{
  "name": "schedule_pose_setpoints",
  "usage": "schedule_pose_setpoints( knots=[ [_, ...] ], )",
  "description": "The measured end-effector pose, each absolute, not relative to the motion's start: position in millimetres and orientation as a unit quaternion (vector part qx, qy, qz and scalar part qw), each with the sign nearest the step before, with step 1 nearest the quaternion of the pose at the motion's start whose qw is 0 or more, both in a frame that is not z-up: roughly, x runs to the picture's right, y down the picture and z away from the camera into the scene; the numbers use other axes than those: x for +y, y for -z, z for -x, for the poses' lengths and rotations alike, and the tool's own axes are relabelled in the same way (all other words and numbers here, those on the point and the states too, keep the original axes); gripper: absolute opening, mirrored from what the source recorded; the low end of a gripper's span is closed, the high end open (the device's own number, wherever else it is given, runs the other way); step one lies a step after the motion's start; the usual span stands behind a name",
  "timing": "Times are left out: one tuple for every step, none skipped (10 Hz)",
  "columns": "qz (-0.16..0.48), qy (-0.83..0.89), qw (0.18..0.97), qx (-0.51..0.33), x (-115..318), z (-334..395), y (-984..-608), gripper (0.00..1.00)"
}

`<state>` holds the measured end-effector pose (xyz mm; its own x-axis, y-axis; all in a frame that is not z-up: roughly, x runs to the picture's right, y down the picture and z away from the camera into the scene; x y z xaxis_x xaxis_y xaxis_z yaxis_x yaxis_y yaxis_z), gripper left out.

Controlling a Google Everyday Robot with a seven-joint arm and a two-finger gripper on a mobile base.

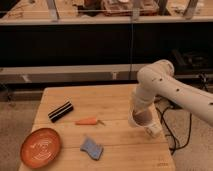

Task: Place the ceramic cup in the ceramic bowl

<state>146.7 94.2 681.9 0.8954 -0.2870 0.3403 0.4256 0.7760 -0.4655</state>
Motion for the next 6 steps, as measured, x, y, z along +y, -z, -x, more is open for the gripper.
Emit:
schedule_pose_setpoints(
  knots=[
    [0.274, 0.191, 0.934, -0.126, 92.3, -148.0, -682.4, 0.09],
    [0.272, 0.192, 0.935, -0.126, 88.5, -149.4, -683.1, 0.09],
    [0.271, 0.195, 0.934, -0.128, 85.7, -146.0, -684.1, 0.09],
    [0.268, 0.199, 0.933, -0.131, 82.1, -140.7, -686.5, 0.09],
    [0.266, 0.202, 0.933, -0.132, 78.6, -138.0, -688.8, 0.09],
    [0.266, 0.204, 0.933, -0.133, 77.3, -137.2, -689.5, 0.09]
  ],
)
